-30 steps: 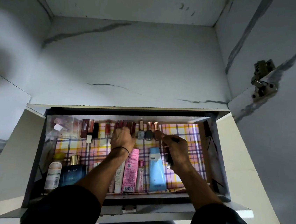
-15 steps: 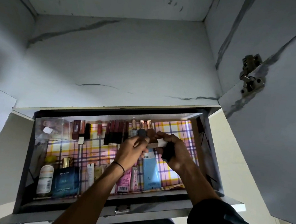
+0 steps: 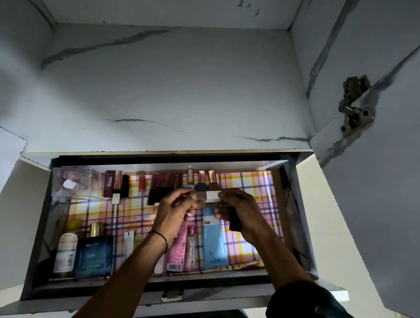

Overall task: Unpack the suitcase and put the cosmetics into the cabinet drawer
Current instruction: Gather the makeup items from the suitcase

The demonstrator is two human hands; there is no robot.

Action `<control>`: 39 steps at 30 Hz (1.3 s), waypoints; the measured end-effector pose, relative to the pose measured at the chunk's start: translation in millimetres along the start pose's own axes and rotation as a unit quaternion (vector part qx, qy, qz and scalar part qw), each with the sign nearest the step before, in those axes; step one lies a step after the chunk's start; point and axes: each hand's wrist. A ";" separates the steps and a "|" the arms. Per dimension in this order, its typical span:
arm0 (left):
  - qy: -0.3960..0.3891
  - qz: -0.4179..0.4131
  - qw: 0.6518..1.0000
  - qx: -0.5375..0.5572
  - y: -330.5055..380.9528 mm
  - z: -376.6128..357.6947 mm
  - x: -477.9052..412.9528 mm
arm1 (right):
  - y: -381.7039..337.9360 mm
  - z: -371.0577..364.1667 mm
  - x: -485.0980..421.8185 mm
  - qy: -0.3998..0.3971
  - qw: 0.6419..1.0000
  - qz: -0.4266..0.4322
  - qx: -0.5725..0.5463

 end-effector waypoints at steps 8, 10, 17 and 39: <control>0.135 -0.004 0.990 0.048 -3.3 23.8 -6.7 | 15.5 -42.1 2.3 -0.099 0.977 0.023 0.187; 0.152 -0.007 0.987 0.060 -3.6 34.1 -7.1 | 19.4 -54.2 3.5 -0.132 0.969 0.022 0.206; 0.244 -0.022 0.967 0.066 -11.9 89.6 -7.5 | 23.1 -110.3 1.6 -0.118 0.943 0.103 0.293; 0.303 -0.003 0.953 -0.021 -21.8 155.6 -27.6 | 40.1 -222.4 -54.7 -0.129 0.583 0.348 0.722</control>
Point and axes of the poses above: each hand's wrist, its own x-axis away from the middle knuckle, its own z-axis out of the back of the hand, y = z × x, and after that the axes turned 10 degrees about y, right-handed
